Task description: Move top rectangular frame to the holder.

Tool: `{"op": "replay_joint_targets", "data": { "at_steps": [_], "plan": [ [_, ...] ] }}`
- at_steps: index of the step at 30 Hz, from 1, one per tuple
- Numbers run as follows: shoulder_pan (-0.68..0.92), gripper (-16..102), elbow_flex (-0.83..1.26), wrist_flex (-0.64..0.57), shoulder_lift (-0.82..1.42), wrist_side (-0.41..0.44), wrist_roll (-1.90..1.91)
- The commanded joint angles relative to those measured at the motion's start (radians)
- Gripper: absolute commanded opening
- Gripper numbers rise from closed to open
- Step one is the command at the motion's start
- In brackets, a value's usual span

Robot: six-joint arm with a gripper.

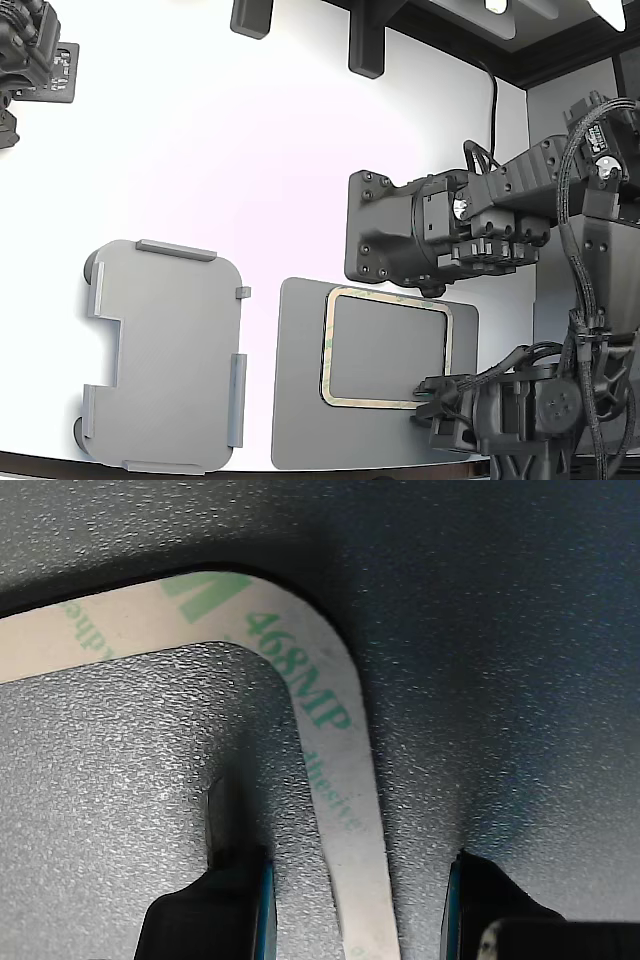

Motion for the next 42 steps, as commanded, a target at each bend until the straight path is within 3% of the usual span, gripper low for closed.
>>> {"op": "replay_joint_targets", "data": {
  "at_steps": [1,23,26,28,29,42],
  "plan": [
    [-0.009,69,-0.009,-0.009,0.015,0.003,0.002],
    [0.006,49,0.034,-0.097,-0.009,0.021,-0.028],
    [0.005,25,0.040,-0.101,-0.003,0.029,-0.020],
    [0.003,-8,0.034,-0.101,0.000,0.038,0.003],
    [0.002,-10,0.021,-0.086,-0.002,0.040,0.003],
    [-0.018,-11,-0.192,0.127,0.103,0.091,-0.017]
  ]
}}
